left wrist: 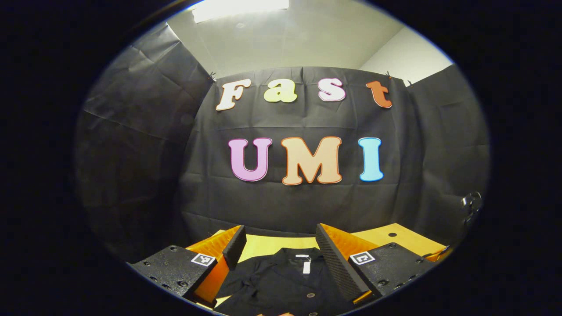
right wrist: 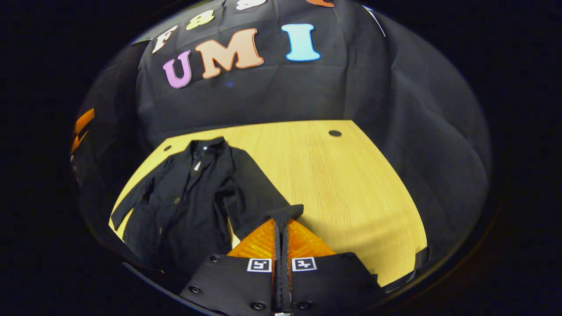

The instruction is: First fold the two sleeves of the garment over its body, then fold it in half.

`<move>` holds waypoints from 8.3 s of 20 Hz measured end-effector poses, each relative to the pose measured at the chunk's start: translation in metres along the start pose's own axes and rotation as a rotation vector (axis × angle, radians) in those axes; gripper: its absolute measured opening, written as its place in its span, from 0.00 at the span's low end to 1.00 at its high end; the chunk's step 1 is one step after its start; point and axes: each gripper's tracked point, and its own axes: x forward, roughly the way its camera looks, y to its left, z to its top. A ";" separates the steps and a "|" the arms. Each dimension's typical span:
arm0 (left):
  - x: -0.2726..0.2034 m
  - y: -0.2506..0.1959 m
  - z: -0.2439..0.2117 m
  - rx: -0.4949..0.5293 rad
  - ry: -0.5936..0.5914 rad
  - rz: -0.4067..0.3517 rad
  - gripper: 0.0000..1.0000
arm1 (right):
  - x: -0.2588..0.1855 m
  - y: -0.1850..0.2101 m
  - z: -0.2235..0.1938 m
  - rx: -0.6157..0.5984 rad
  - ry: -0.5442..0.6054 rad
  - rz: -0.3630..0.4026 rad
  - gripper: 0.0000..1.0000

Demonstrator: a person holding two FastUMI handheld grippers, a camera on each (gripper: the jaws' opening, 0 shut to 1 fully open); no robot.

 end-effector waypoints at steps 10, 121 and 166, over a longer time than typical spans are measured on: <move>-0.015 0.090 -0.004 0.000 0.013 0.126 0.97 | 0.005 0.119 0.100 -0.098 -0.215 0.144 0.02; 0.137 -0.096 -0.217 0.095 0.549 -0.185 0.00 | -0.006 -0.019 0.002 0.058 -0.144 -0.019 0.98; -0.176 0.143 -0.343 0.050 0.841 0.040 0.95 | -0.035 0.101 -0.204 -0.074 0.151 0.070 0.98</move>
